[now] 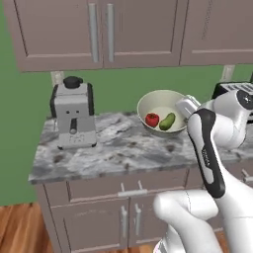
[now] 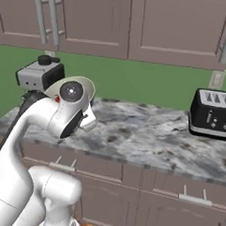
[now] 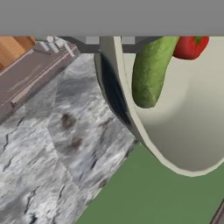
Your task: Place the bowl with the bell pepper and cucumber on the top shelf of the fridge. Place the bowl with the fishs on the second highest shelf of the fridge.
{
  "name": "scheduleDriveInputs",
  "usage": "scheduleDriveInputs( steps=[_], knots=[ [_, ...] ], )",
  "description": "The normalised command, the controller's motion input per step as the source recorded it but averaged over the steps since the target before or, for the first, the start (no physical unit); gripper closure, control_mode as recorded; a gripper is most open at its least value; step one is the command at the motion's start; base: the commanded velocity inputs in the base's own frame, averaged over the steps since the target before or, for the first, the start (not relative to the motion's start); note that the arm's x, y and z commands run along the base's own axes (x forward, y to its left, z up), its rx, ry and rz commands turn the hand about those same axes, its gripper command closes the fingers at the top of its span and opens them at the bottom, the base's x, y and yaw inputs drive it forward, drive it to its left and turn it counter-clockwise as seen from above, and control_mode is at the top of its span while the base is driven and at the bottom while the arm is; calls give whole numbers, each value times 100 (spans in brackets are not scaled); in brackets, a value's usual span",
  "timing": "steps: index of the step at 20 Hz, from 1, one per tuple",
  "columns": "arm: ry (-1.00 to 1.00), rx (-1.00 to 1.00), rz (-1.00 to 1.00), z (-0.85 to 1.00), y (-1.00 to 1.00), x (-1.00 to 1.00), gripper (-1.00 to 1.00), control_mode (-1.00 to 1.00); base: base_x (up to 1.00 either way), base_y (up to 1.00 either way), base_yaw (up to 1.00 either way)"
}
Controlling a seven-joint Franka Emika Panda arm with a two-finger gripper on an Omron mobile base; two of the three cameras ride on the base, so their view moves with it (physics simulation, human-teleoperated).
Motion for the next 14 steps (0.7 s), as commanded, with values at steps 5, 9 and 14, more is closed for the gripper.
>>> scheduleDriveInputs(
  steps=[5,9,14],
  knots=[
    [0,0,0,0,0,0,100,100,-83,0,72],
    [0,0,0,0,0,0,100,100,-42,0,85],
    [0,0,0,0,0,0,100,100,-21,12,92]
  ],
)
